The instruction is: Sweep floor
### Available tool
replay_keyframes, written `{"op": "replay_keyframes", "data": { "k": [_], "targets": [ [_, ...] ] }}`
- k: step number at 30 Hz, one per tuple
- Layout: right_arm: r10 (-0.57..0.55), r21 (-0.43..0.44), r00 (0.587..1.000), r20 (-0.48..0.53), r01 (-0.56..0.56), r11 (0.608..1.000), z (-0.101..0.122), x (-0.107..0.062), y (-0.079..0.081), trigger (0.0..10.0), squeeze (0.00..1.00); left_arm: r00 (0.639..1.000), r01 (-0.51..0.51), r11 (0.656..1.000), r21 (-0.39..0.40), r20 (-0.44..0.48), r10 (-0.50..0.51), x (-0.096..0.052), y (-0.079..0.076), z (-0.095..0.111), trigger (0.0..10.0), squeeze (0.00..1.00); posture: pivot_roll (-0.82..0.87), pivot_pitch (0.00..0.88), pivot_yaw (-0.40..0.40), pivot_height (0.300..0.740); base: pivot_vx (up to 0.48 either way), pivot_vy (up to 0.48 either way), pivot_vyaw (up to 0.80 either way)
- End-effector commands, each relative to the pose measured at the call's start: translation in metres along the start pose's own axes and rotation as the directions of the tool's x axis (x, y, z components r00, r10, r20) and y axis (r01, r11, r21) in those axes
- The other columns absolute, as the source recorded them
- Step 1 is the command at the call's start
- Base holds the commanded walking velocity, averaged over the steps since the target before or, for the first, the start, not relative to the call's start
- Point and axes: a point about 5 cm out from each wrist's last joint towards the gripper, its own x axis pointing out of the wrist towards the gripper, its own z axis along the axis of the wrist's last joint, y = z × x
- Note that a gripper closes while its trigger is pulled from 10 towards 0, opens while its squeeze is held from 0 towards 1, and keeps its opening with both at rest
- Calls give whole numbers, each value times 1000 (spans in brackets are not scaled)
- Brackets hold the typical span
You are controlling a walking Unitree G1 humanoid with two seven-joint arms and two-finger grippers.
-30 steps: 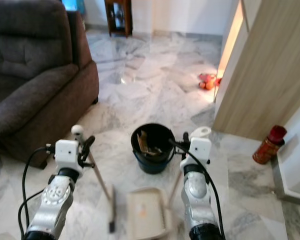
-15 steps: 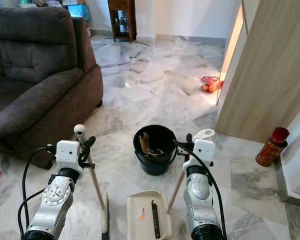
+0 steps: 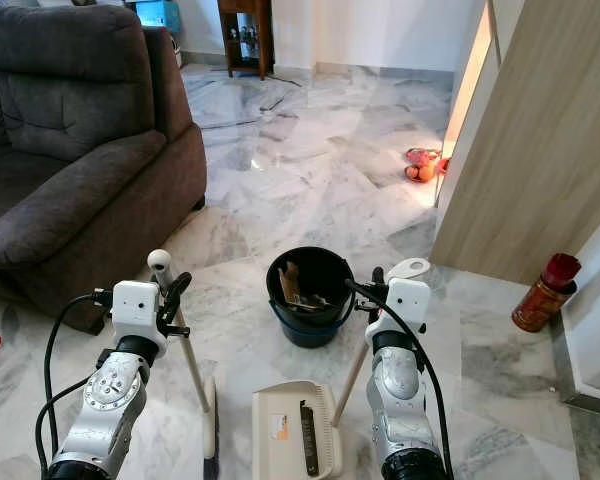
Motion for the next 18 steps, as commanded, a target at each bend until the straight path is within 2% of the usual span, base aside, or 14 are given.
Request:
{"op": "replay_keyframes", "data": {
  "k": [1,18],
  "targets": [
    [6,12,999,48,-7,1000,11,4,3,10000,0,999,-9,1000,10,47,8,4,3,11,10000,0,102,1,53,740,0,0,0],
    [6,11,999,47,-7,1000,10,3,3,10000,0,999,-8,1000,10,45,7,3,3,10,10000,0,102,2,53,740,0,0,0]
  ]
}}
